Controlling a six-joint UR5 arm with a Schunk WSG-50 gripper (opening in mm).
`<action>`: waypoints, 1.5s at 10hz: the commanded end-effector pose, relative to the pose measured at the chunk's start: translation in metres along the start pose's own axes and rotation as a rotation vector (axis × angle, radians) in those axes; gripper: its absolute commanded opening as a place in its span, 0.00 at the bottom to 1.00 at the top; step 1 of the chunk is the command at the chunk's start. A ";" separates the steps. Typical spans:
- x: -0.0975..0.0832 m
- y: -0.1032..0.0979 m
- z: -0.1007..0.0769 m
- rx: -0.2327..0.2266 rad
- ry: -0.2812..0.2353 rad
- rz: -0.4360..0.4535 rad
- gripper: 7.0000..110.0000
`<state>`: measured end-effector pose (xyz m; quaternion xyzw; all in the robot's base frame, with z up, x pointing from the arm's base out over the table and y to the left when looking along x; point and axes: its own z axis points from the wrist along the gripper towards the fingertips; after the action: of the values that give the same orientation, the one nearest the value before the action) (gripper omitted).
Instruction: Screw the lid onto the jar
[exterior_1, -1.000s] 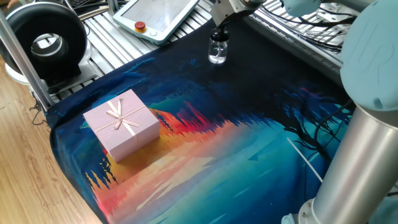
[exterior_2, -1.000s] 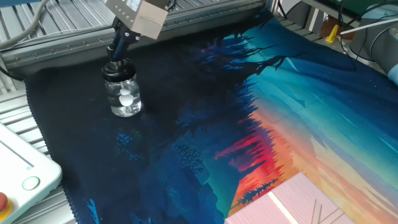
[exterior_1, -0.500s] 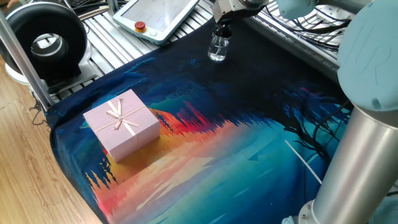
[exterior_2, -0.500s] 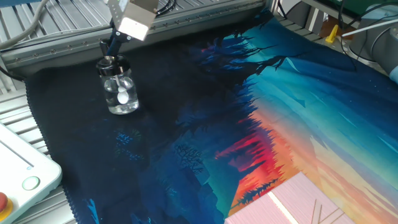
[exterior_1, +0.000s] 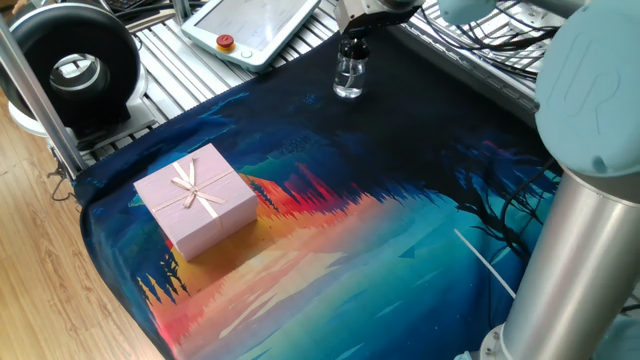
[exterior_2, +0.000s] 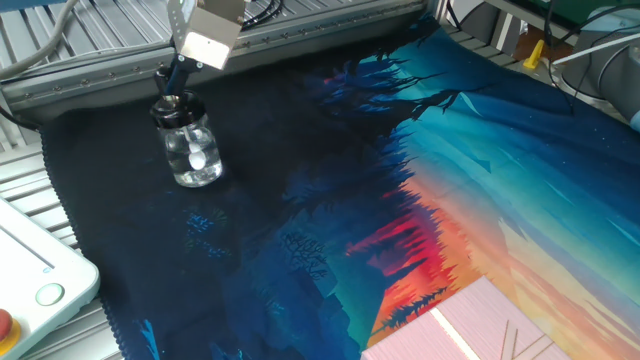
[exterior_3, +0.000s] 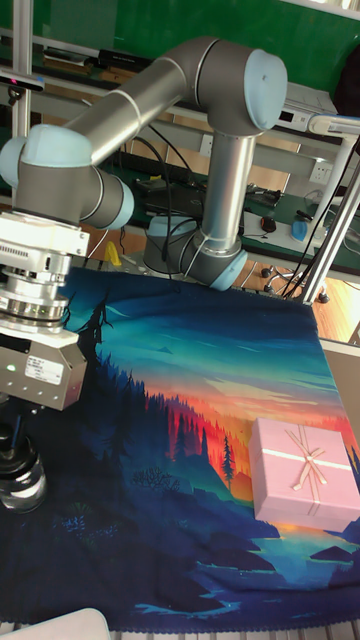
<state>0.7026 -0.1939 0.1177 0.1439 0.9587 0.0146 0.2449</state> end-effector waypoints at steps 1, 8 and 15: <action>0.002 0.012 0.002 -0.020 0.034 -0.043 0.15; 0.018 0.010 0.001 -0.004 0.107 -0.134 0.36; 0.021 0.014 -0.005 -0.034 0.168 -0.330 0.36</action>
<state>0.6867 -0.1727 0.1089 0.0183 0.9849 0.0050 0.1721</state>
